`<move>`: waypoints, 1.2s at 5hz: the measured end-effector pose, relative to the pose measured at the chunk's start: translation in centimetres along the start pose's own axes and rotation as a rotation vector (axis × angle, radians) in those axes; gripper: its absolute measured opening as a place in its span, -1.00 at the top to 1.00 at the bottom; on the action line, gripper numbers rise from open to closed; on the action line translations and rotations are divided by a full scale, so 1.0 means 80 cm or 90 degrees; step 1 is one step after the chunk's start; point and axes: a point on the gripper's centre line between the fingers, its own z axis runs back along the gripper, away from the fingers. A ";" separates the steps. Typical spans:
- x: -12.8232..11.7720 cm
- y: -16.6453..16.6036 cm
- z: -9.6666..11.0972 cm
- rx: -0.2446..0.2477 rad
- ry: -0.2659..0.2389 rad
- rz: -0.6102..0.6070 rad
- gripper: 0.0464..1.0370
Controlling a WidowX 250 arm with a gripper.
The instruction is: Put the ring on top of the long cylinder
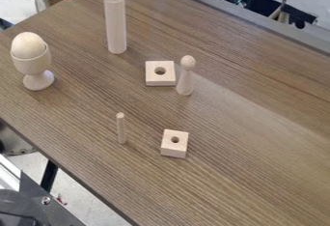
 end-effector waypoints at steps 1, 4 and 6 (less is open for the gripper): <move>-0.001 0.003 -0.002 0.001 0.003 0.003 -0.38; -0.002 0.007 -0.012 0.002 0.021 0.008 -0.38; 0.000 0.005 -0.011 -0.001 0.015 0.002 -0.38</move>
